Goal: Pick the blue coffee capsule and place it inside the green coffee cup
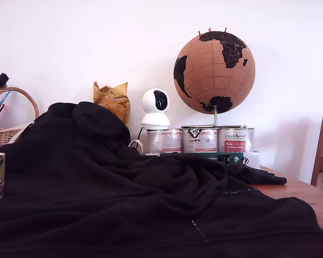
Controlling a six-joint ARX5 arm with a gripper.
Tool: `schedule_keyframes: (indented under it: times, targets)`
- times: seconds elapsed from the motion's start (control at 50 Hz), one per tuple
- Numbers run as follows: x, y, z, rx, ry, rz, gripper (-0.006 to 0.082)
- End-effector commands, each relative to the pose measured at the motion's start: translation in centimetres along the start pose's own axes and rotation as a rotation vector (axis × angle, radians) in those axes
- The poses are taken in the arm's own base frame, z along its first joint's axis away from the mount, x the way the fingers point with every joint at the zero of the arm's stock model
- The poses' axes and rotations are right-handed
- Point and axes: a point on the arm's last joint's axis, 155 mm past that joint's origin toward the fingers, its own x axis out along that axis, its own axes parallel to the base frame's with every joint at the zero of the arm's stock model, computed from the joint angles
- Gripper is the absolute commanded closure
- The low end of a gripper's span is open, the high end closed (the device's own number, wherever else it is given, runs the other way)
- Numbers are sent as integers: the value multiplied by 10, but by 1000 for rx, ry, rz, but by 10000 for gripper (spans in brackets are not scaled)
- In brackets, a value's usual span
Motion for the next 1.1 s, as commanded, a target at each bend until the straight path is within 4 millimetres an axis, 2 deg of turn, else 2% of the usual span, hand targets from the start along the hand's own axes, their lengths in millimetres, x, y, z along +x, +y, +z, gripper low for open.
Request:
schedule_keyframes:
  times: [0.0,0.06,0.1,0.2,0.24,0.38,0.44,0.5,0.6,0.66,0.8,1.08]
  targets:
    - [-2,6,3,-6,-13,13,601]
    - [-2,9,3,-11,-11,20,587]
    - [-2,10,2,-14,-6,21,542]
    - [-2,11,-3,-15,13,24,328]
    - [-2,11,-6,-15,24,25,276]
    - [-2,12,-10,-15,41,26,272]
    - [-2,11,-11,-14,44,26,301]
    - [-5,11,-11,-14,46,25,394]
    - [-14,10,-11,-15,42,17,676]
    - [-21,10,-10,-14,33,17,799]
    - [-47,7,1,-15,-30,0,783]
    - [-116,-12,28,12,-239,-115,783]
